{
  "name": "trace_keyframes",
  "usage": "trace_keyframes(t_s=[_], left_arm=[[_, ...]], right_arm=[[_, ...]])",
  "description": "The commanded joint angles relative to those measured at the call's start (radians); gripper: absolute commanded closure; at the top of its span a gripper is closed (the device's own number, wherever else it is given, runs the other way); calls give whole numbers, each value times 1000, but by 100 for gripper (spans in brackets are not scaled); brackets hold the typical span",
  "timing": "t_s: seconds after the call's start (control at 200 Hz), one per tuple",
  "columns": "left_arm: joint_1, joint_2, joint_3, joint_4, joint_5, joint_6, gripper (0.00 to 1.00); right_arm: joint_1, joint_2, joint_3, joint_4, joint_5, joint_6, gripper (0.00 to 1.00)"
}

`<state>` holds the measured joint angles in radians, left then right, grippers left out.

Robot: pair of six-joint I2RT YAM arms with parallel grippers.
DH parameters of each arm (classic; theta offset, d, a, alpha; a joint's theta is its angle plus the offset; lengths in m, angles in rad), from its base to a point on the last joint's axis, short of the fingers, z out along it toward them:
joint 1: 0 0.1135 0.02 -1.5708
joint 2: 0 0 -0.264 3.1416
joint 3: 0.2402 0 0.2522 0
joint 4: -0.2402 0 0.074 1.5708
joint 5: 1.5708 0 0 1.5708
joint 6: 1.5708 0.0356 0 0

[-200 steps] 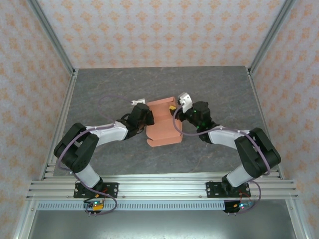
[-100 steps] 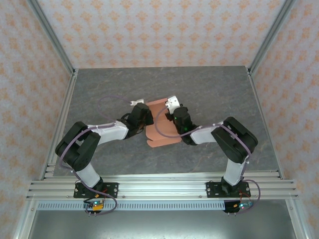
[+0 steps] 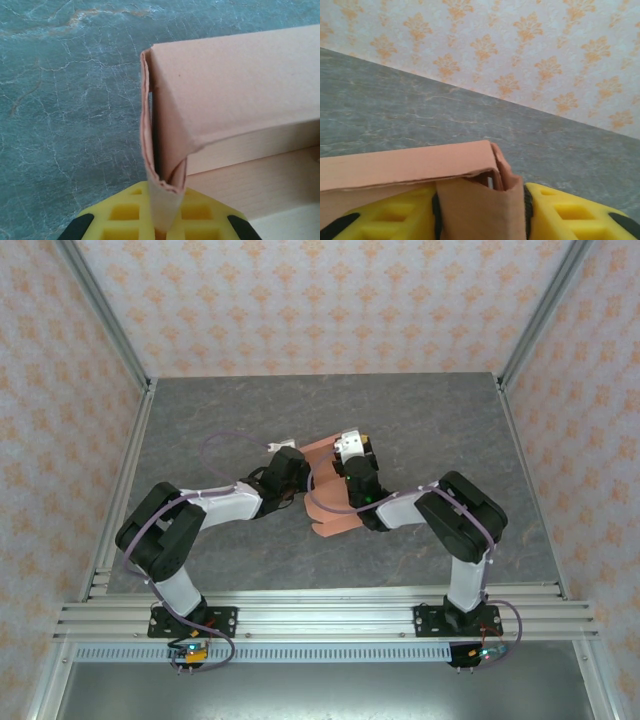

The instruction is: Fold the paper box

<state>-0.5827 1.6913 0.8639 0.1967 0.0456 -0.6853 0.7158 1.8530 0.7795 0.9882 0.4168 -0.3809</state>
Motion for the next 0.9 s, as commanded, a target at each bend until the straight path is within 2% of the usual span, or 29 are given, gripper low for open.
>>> trace_keyframes(t_s=[0.0,0.055,0.35,0.44,0.511,0.616,0.661,0.756,0.891], left_arm=[[-16,-5,30,12,27,-11,100],[-17,-8,30,7,23,-8,100],[-19,2,36,1,18,-6,100],[-20,-2,35,0,14,-4,100],[-22,-5,34,-1,13,-1,100],[-23,-8,33,-4,11,1,100],[-24,-8,32,-3,12,0,100],[-26,-8,32,-4,14,1,100],[-29,-12,34,-6,10,4,100]], right_arm=[[-19,-84,-44,-1,-169,81,51],[-31,-112,-62,-22,-208,98,51],[-44,-139,-57,-103,-230,86,56],[-44,-122,-28,-130,-182,58,64],[-43,-99,-12,-136,-122,18,81],[-38,-50,4,-88,31,-6,92],[-36,-31,7,-63,75,1,100],[-29,4,22,-38,135,23,100],[-18,27,37,-23,151,39,100]])
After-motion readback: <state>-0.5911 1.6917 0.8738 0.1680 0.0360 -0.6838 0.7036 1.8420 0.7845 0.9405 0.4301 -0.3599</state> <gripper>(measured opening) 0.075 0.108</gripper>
